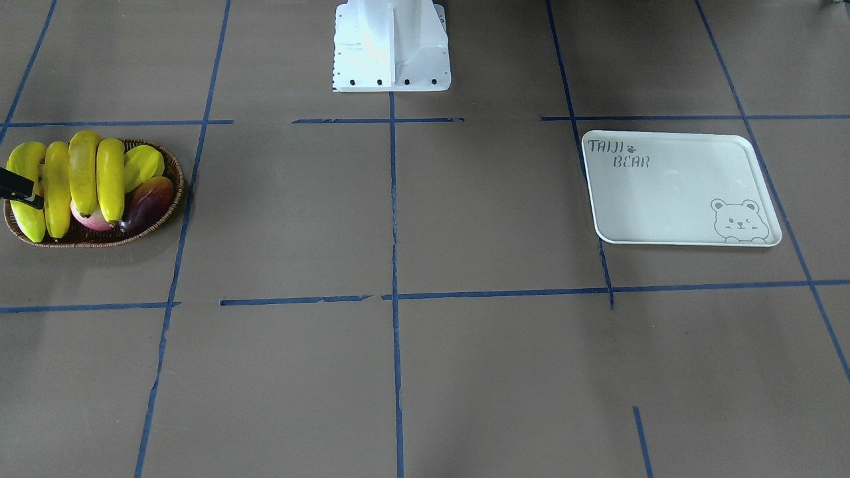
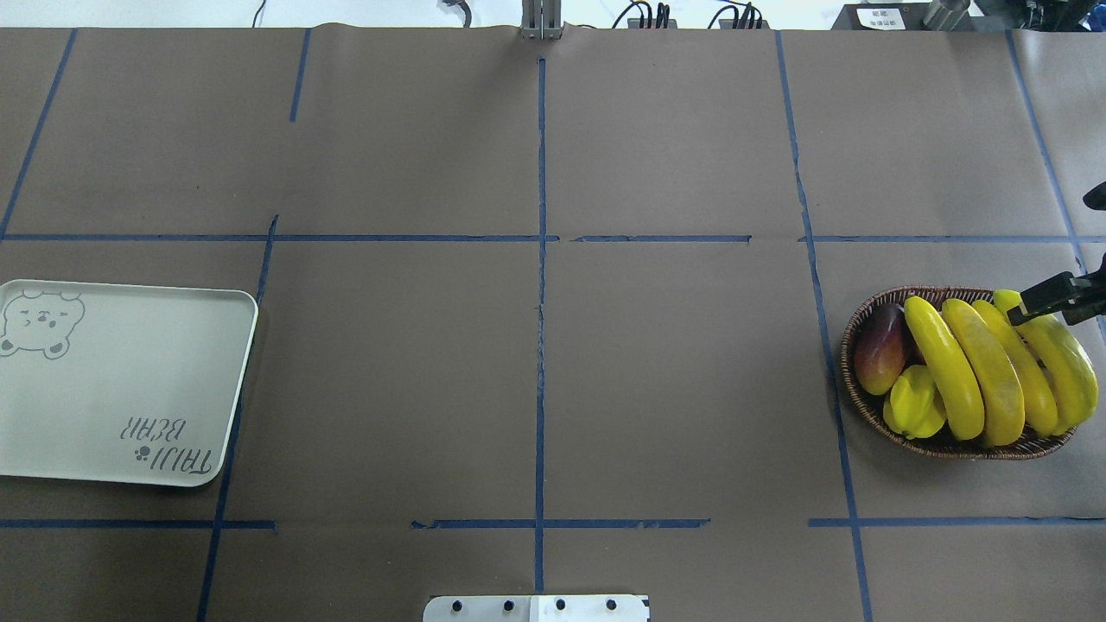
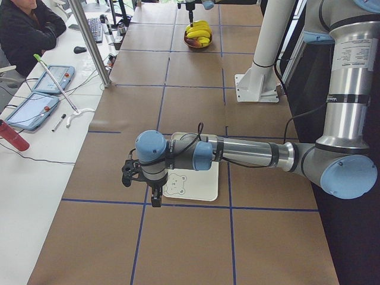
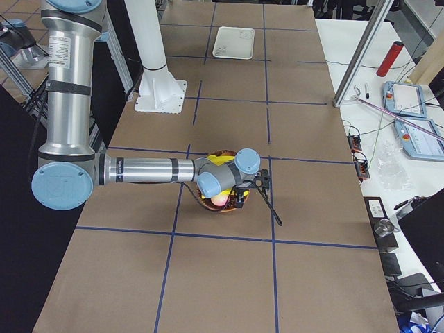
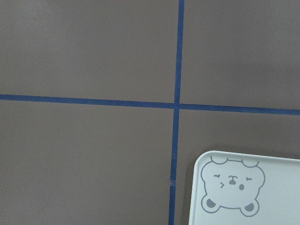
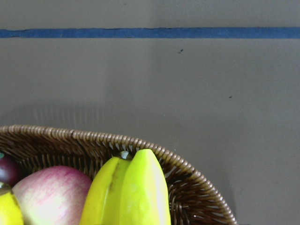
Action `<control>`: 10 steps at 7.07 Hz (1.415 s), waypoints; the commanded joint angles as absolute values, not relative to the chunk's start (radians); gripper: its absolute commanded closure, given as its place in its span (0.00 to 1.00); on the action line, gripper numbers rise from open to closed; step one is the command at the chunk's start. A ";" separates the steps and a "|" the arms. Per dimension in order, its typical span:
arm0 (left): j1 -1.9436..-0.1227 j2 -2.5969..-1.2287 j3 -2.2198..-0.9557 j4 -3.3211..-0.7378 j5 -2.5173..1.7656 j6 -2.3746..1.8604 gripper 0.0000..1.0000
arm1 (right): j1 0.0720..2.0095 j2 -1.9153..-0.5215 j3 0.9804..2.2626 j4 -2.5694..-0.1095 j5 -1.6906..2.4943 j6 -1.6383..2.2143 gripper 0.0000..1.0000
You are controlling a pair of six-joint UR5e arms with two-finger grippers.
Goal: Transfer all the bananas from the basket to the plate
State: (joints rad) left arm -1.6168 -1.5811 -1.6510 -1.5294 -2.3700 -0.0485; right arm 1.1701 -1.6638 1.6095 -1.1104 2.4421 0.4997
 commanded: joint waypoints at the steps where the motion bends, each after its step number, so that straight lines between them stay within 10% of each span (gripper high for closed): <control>1: -1.617 -1.582 -1.658 -1.526 -2.370 -0.049 0.00 | 1.164 -1.669 1.609 -1.108 2.442 0.497 0.74; 2: -1.617 -1.582 -1.658 -1.526 -2.370 -0.049 0.00 | 1.164 -1.672 1.609 -1.106 2.444 0.491 0.98; 10: -1.617 -1.582 -1.675 -1.531 -2.422 -0.078 0.00 | 1.337 -1.705 1.796 -1.161 2.741 0.505 1.00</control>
State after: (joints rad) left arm -1.6168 -1.5810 -1.6736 -1.5266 -2.4171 -0.0772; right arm 1.3095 -1.7223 1.7677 -1.1399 2.6802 0.4975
